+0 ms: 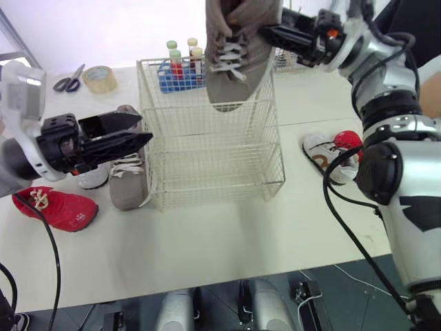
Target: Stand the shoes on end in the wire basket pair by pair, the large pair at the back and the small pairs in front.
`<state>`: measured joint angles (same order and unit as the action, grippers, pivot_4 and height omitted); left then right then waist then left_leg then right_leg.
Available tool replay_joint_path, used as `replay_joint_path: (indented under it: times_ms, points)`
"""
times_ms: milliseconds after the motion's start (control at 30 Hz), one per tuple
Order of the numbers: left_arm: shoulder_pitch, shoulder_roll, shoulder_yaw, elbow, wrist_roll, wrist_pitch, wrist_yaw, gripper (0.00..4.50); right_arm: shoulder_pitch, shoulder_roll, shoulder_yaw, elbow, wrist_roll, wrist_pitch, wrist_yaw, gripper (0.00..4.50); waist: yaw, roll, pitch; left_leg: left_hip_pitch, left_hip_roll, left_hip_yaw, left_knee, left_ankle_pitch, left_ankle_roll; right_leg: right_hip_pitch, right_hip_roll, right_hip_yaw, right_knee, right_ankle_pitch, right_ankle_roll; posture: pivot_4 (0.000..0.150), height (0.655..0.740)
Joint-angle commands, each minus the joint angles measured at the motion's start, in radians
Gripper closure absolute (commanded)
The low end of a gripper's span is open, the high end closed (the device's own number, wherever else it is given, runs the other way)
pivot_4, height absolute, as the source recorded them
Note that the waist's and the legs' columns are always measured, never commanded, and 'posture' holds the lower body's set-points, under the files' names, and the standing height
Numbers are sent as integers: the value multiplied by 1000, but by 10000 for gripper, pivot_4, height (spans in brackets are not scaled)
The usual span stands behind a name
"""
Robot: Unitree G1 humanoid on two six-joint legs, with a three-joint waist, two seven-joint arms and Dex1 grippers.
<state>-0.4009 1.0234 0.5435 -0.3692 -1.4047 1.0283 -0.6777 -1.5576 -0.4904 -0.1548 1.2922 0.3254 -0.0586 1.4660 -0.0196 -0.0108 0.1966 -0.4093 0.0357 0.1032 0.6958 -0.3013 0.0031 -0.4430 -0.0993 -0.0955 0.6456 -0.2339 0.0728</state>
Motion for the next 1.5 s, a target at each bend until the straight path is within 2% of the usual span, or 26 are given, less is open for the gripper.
replay_joint_path:
  times_ms: [33, 100, 133, 433, 667, 767, 933, 1067, 1300, 1333, 1400, 1500]
  points:
    - [-7, 3, 11, -17, 0, -28, 7, 10407, -10, -1, -39, -9, -8, -3, -16, 13599, 0, 0, 0, 0, 0, 0, 0, 0, 0, 0, 0, 0, 0, 0, 0, 1500, 7400]
    - [-10, 1, 5, -15, 1, -32, 13, 10407, 4, 3, -44, -7, -17, -4, -25, 2792, -1, 0, 0, 0, 0, 0, 0, 0, 0, 0, 0, 0, 0, 0, 0, 1500, 7400]
    - [-11, 0, 2, -14, 1, -34, 16, 10407, 9, 4, -48, -7, -20, -9, -32, 943, -1, 0, 0, 0, 0, 0, 0, 0, 0, 0, 0, 0, 0, 0, 0, 1500, 7400]
    - [-18, -15, -23, -11, 5, -48, 26, 10407, 17, -21, -66, -30, -33, -1, -9, 943, 0, 0, 0, 0, 0, 0, 0, 0, -1, 0, 0, 0, 1, 0, 0, 1500, 7400]
    - [-25, -25, -40, -10, 15, -61, 29, 10407, 43, -50, -47, -100, -66, -46, -60, 943, 0, 0, 0, 0, 0, 0, 0, 0, -1, 0, 0, 0, 1, 0, 0, 1500, 7400]
    - [-16, -30, -37, -16, 17, -63, 35, 10407, 111, -49, -34, -216, -65, -29, -68, 943, -1, 0, 0, 0, 0, 0, 0, 0, -1, 0, 0, 0, 1, 0, 0, 1500, 7400]
    - [-8, -50, -38, -18, 16, -67, 46, 10407, 283, -45, -39, -529, -35, 61, -190, 943, 4, 0, 0, 1, 0, 0, 1, 1, -1, 1, 0, 0, 2, 0, 0, 1500, 7400]
    - [-21, -61, -56, -3, 26, -71, 40, 10407, 315, -89, -57, -615, -38, 79, -274, 943, 3, 0, 0, 1, 0, 0, 2, 1, -1, 1, 0, 0, 2, 0, 0, 1500, 7400]
    - [-35, -21, -3, 66, 46, -69, 24, 10407, 247, -295, -68, -645, -20, 142, -235, 943, 6, 0, 0, 1, -2, 0, 2, 1, -1, 1, 0, 0, 1, 0, 0, 1500, 7400]
    - [-31, -6, 18, 85, 54, -67, 30, 5128, 234, -314, -70, -657, -12, 158, -232, 0, 2, 0, 0, 1, -2, 0, 1, 1, -1, 1, 0, 0, 1, 0, 0, 1500, 7400]
    - [-27, 35, 56, 139, 105, -78, 38, 1056, 210, -341, -76, -701, 22, 210, -215, 0, -5, 1, 0, 2, -2, 0, 1, 1, -1, 1, 1, 0, 1, 0, 0, 1500, 7400]
    - [-32, 103, 85, 280, 251, -127, 53, 1056, 151, -320, -107, -810, 142, 374, -242, 0, -18, 3, 1, 2, -1, 1, -1, 2, -3, 0, 2, 1, 2, 0, 0, 1500, 7400]
